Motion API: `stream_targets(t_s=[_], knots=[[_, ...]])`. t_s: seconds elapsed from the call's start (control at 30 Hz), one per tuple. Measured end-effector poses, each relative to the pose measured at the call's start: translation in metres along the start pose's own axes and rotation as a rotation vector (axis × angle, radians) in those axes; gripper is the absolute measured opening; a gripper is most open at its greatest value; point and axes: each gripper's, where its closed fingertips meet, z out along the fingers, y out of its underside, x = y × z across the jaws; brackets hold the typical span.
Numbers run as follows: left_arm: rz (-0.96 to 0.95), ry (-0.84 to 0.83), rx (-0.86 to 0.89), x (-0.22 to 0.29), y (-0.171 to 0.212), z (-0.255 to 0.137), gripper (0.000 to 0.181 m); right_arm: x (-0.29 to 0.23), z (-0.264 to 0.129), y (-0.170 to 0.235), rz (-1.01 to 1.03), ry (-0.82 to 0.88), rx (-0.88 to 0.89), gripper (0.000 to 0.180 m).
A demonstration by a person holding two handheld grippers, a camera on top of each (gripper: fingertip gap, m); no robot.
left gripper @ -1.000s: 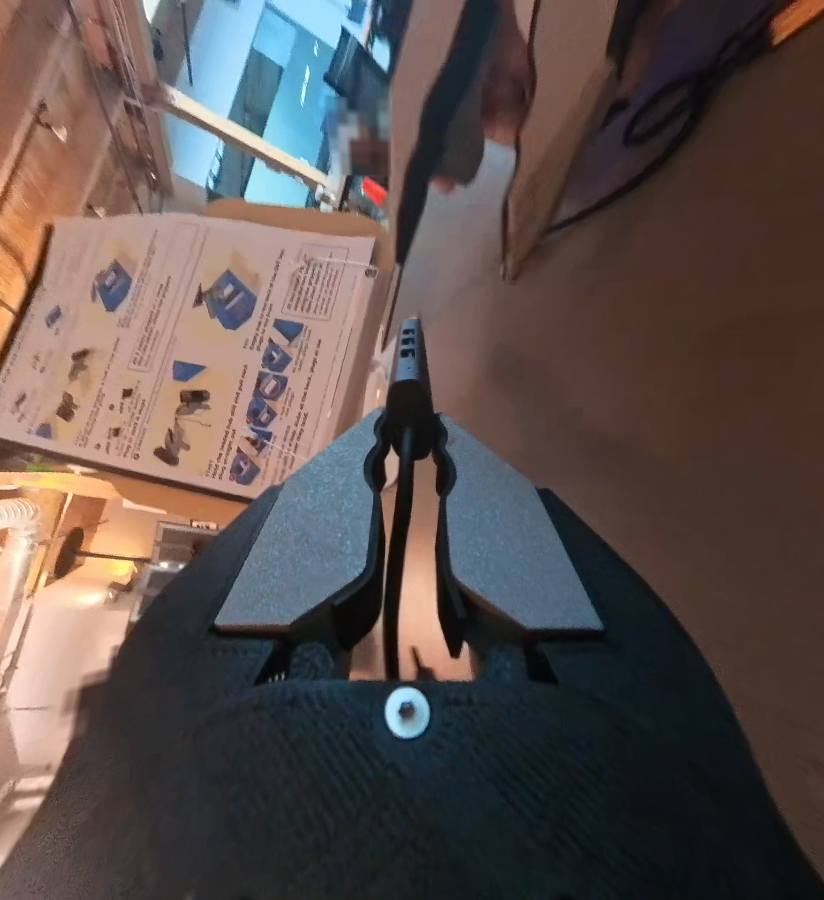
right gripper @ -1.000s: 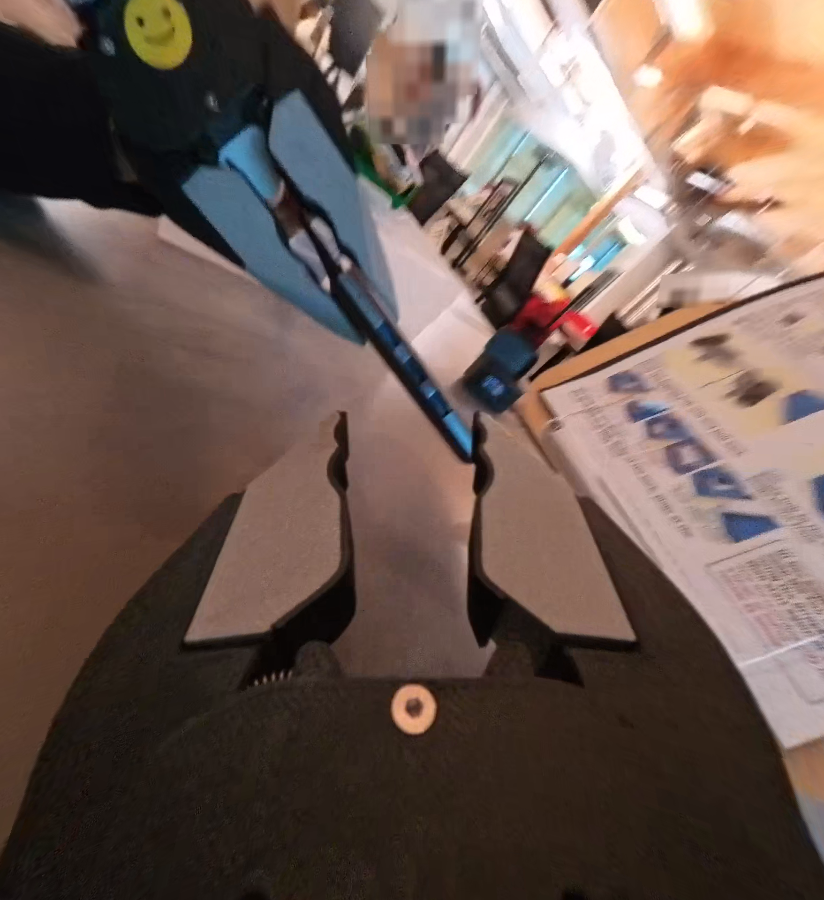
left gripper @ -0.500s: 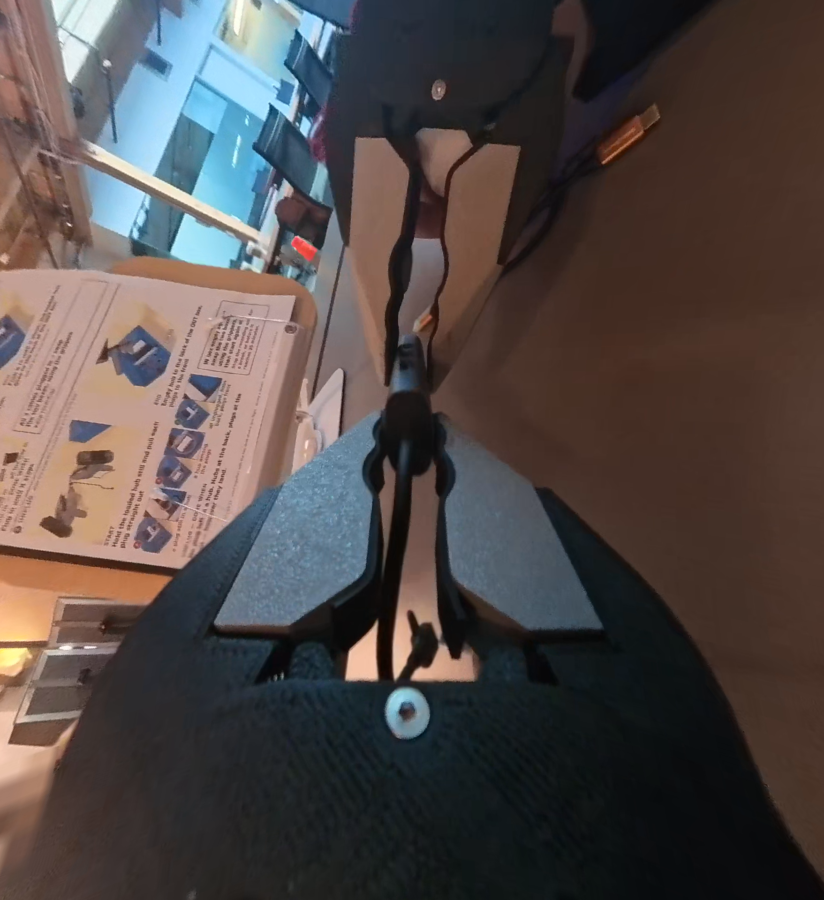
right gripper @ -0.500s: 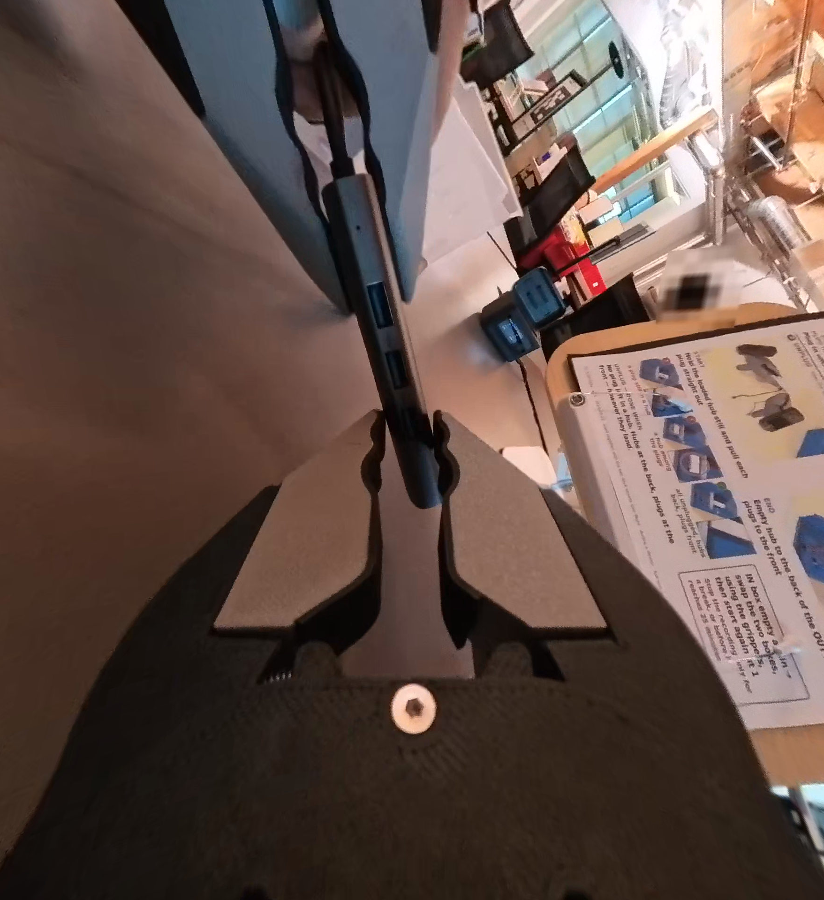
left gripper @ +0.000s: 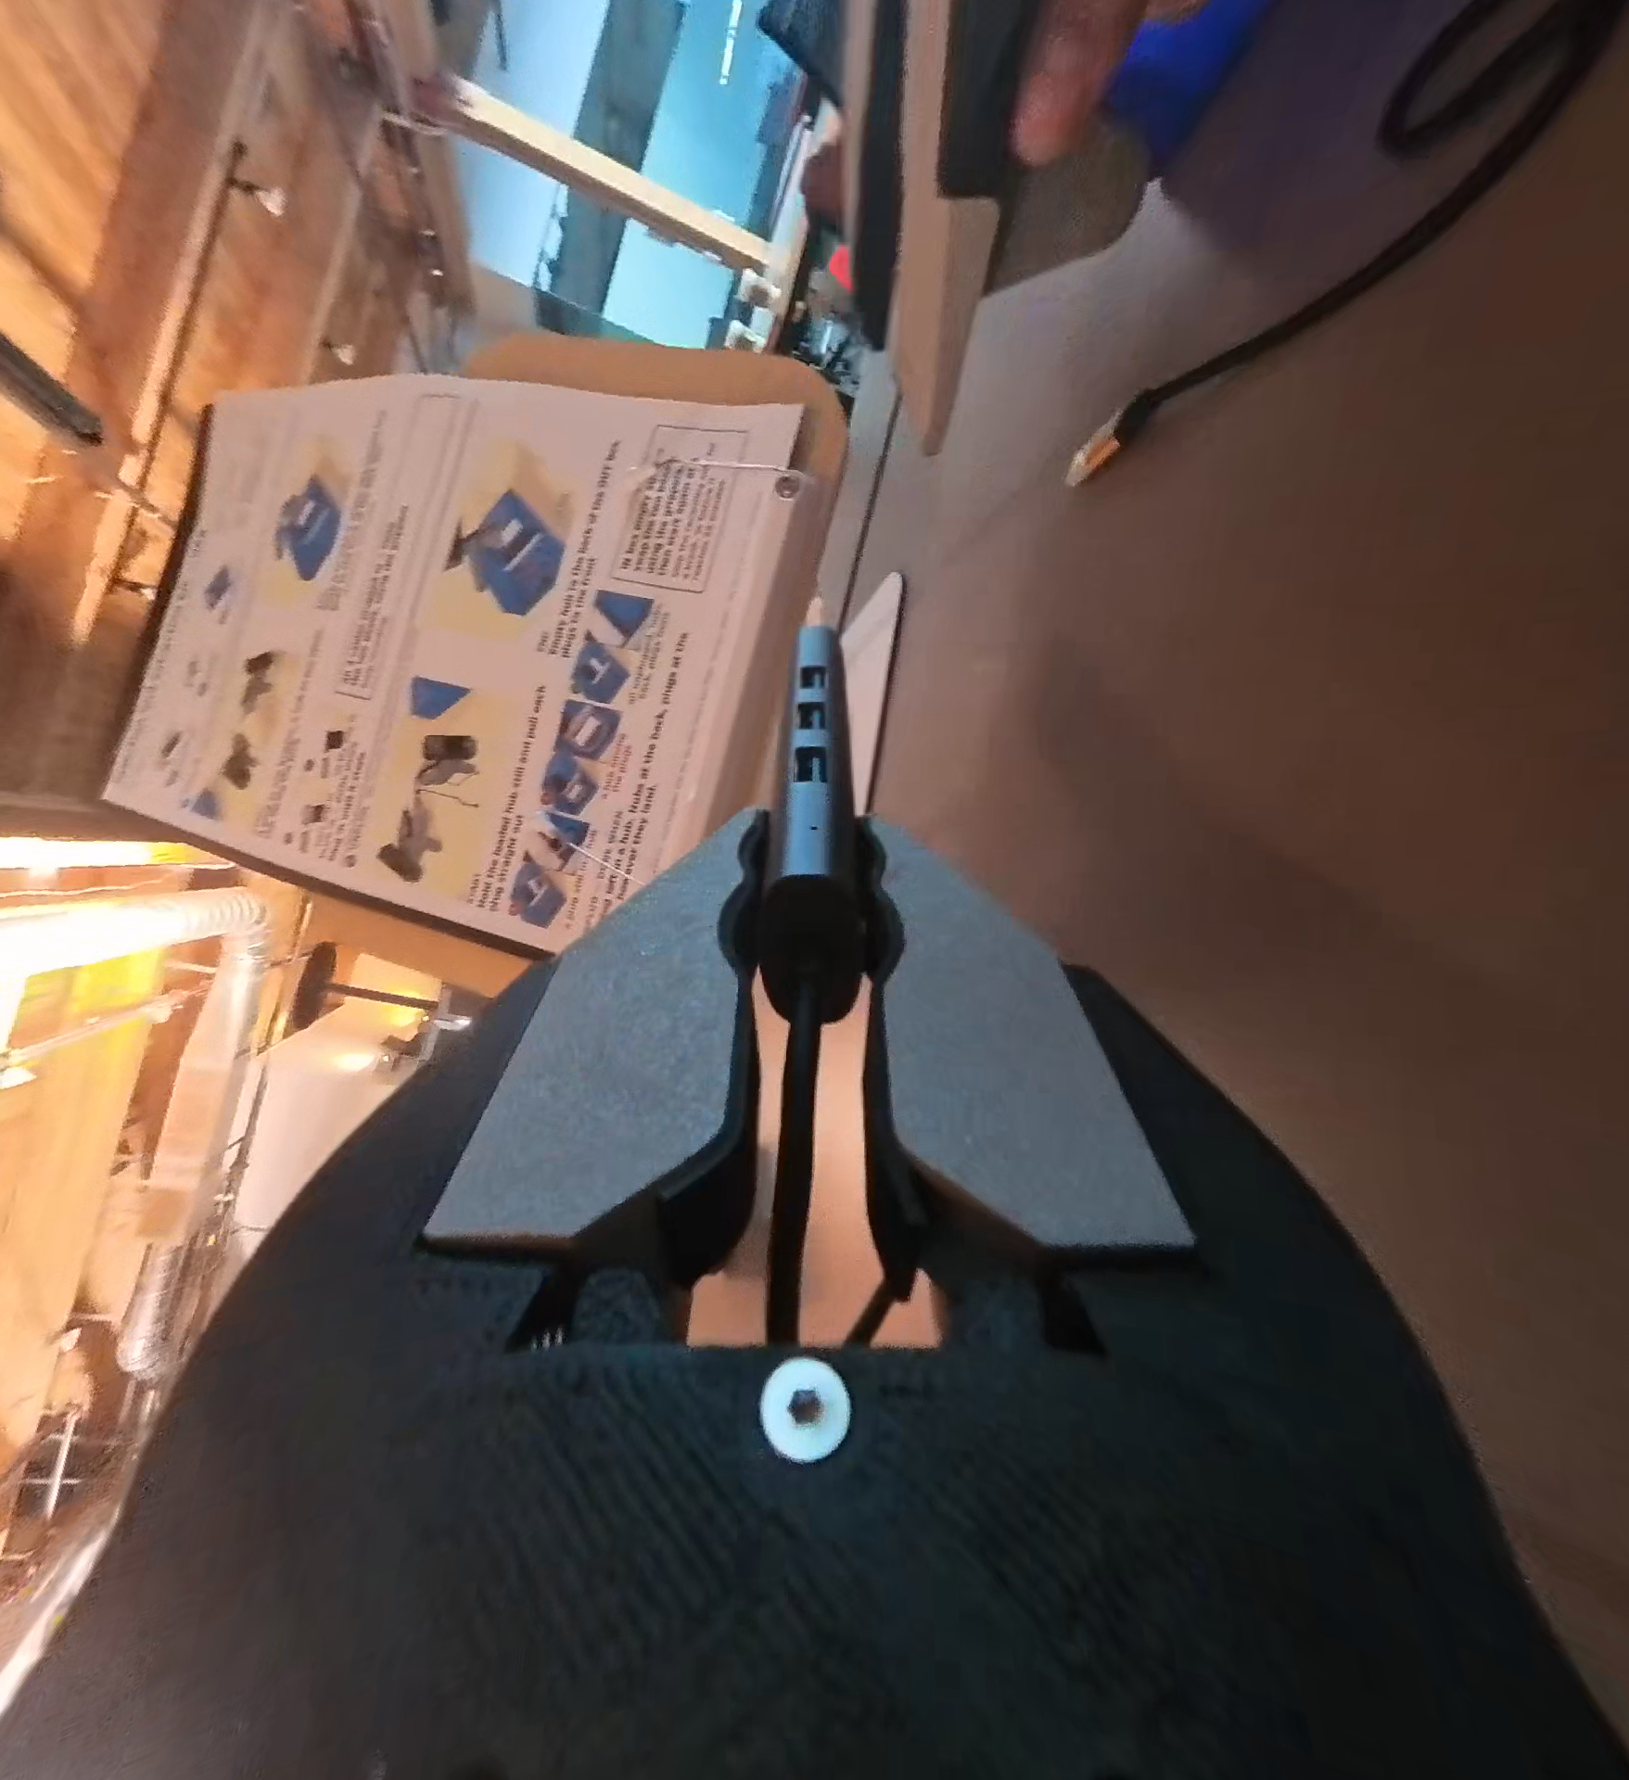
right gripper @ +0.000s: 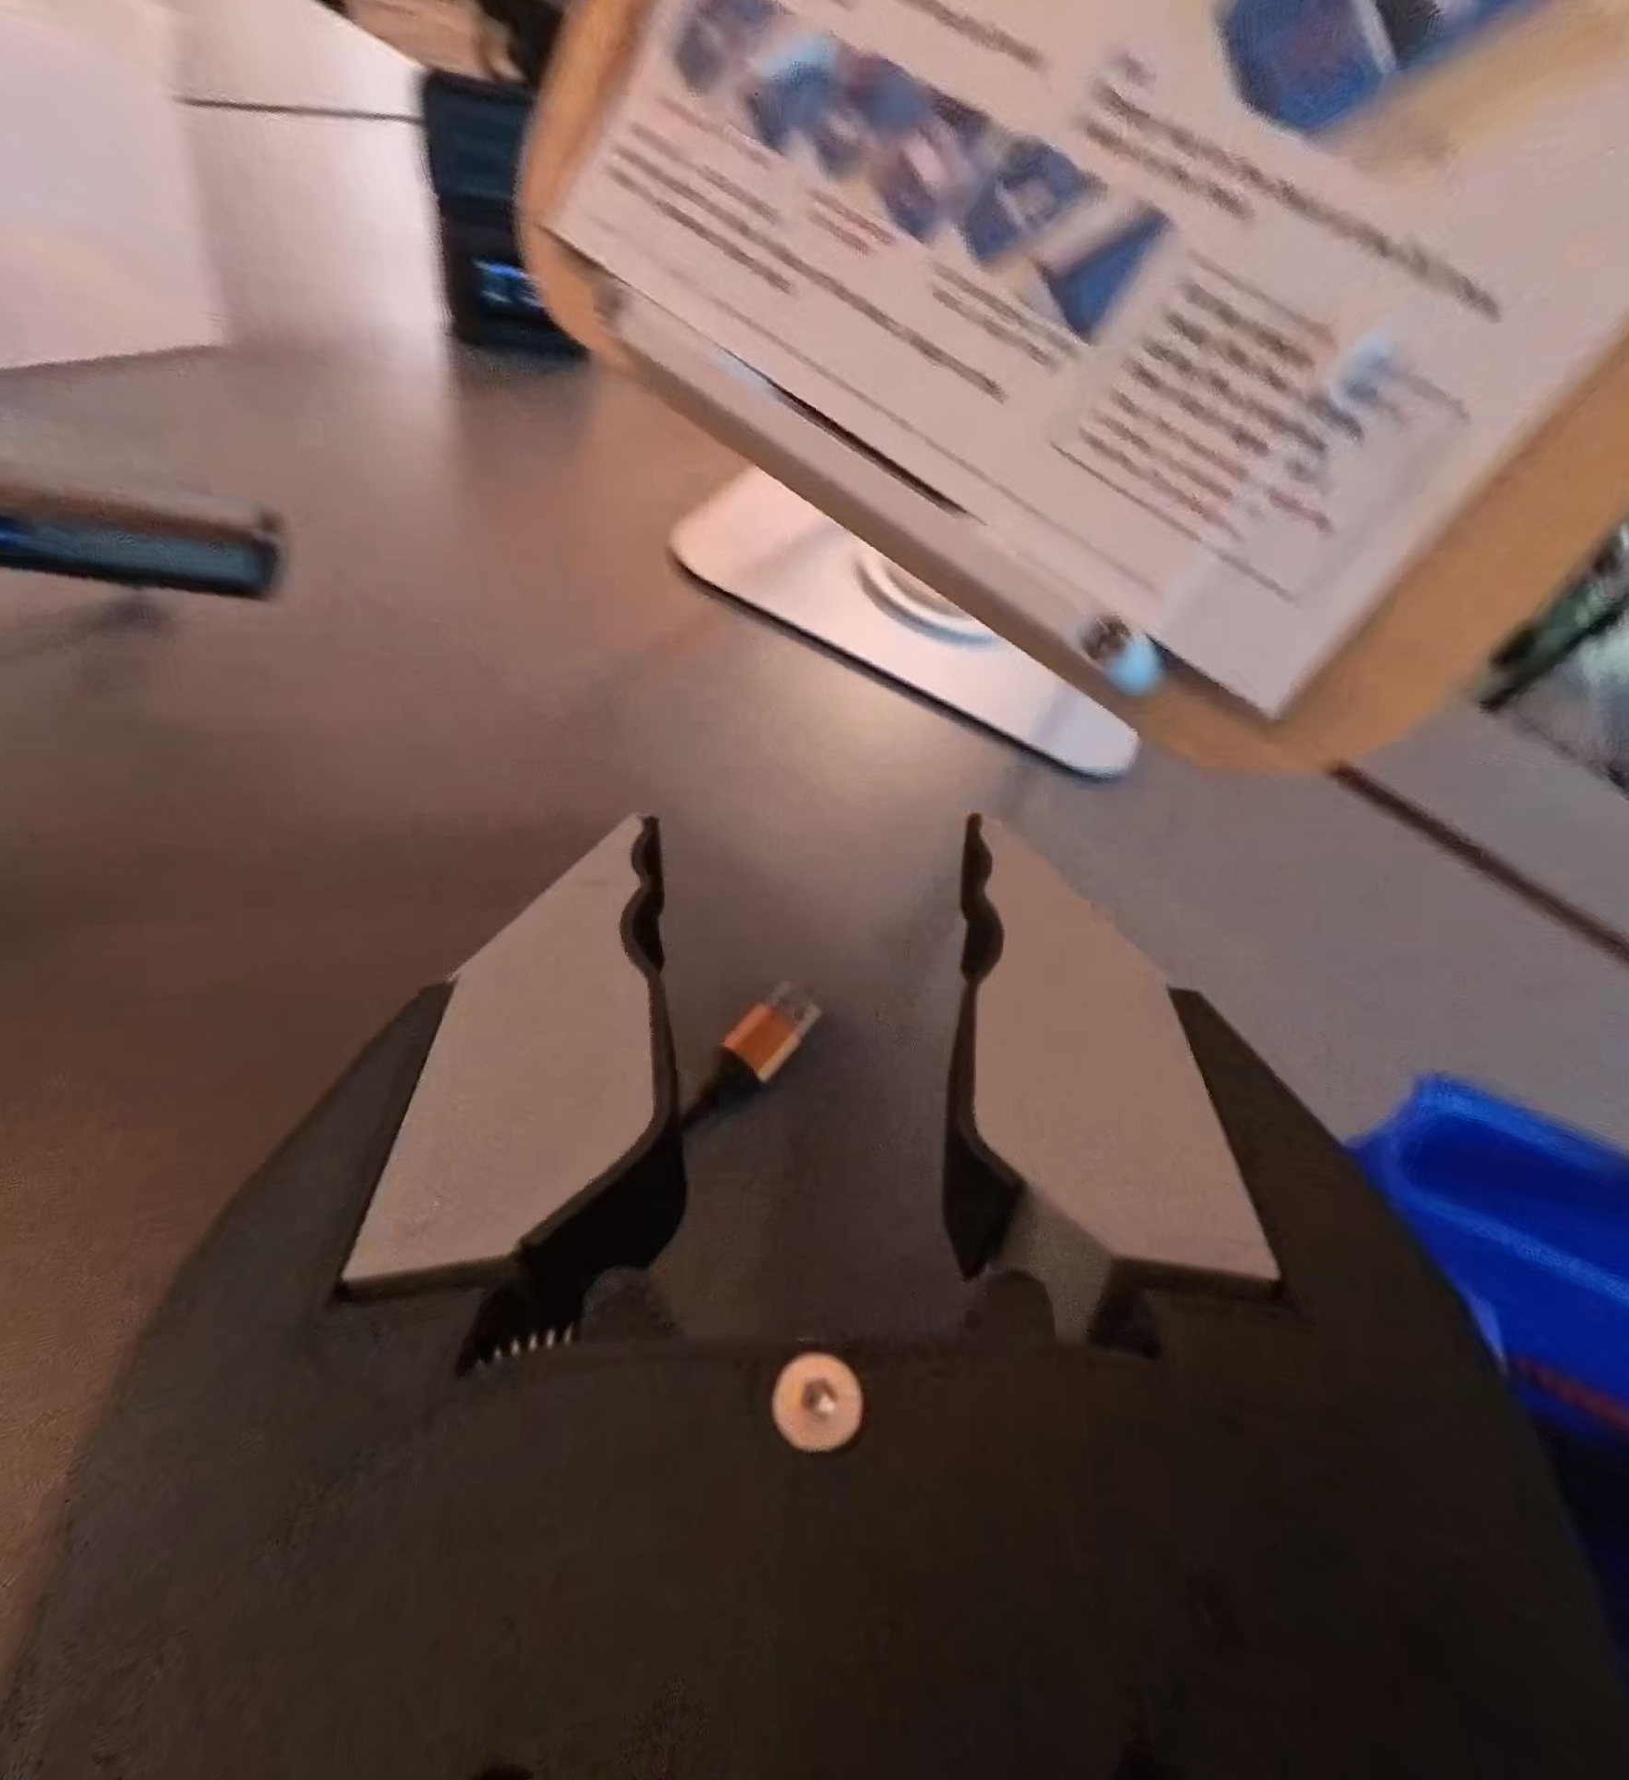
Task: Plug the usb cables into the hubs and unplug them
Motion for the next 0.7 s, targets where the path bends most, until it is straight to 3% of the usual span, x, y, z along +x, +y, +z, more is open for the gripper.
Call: stream_targets(t_s=[0.23,0.37,0.53,0.7], knots=[[-0.143,-0.034,-0.024,-0.015,0.017,-0.002,0.014,-0.008,0.004,0.054,0.029,0.060,-0.271,0.041],[-0.160,-0.057,-0.065,-0.020,0.023,0.000,0.014,-0.012,0.003,0.053,0.097,0.068,-0.273,0.038],[-0.214,-0.005,-0.107,-0.010,0.026,0.006,0.014,-0.025,0.007,0.072,0.215,-0.016,-0.401,0.033],[-0.212,0.023,-0.138,-0.004,0.030,0.010,0.014,-0.010,0.008,0.076,0.249,0.048,-0.410,0.024]])
